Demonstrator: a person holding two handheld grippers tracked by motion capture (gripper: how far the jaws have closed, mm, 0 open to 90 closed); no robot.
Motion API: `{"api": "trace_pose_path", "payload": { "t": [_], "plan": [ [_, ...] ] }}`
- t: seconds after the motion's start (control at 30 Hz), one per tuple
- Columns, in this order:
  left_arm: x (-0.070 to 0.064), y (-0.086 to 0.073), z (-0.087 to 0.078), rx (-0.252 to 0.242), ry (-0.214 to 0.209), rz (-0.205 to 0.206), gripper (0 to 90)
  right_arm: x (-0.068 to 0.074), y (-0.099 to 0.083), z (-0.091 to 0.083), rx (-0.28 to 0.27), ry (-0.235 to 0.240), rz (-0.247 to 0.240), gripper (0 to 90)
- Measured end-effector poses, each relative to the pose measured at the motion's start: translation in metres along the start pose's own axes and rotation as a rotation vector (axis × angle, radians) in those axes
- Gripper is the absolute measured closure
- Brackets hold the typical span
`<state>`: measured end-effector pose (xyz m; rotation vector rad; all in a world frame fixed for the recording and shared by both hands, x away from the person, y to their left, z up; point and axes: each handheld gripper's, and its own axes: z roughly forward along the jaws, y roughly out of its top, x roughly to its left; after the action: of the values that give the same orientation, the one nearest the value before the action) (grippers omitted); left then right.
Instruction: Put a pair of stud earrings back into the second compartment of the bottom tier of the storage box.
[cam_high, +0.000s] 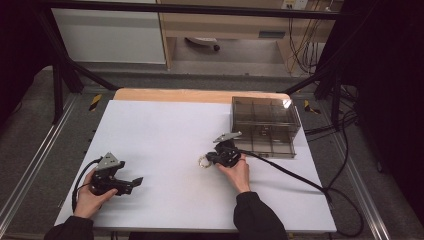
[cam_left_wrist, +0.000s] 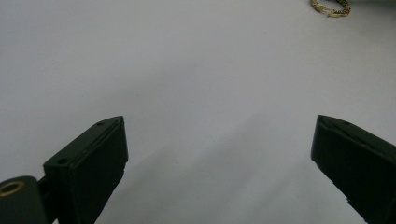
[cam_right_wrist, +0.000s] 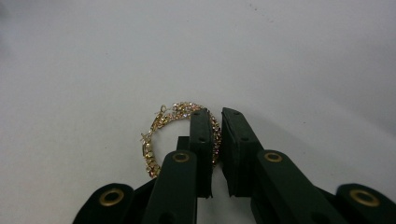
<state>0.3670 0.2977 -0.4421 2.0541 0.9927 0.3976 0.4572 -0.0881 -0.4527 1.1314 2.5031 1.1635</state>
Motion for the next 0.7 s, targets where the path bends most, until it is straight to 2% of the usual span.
{"api": "trace_pose_path", "payload": {
  "t": [0.33, 0.53, 0.7],
  "plan": [
    [0.000, 0.000, 0.000, -0.001, 0.000, 0.000, 3.9, 0.000, 0.002, -0.003, -0.002, 0.008, 0.011, 85.7],
    [0.000, 0.000, 0.000, 0.000, 0.001, 0.001, 3.9, -0.001, 0.006, -0.010, -0.015, 0.022, 0.015, 86.6],
    [0.000, 0.000, 0.000, -0.001, 0.002, 0.000, 4.0, 0.001, 0.008, -0.018, -0.005, 0.028, 0.020, 86.9]
  ]
}}
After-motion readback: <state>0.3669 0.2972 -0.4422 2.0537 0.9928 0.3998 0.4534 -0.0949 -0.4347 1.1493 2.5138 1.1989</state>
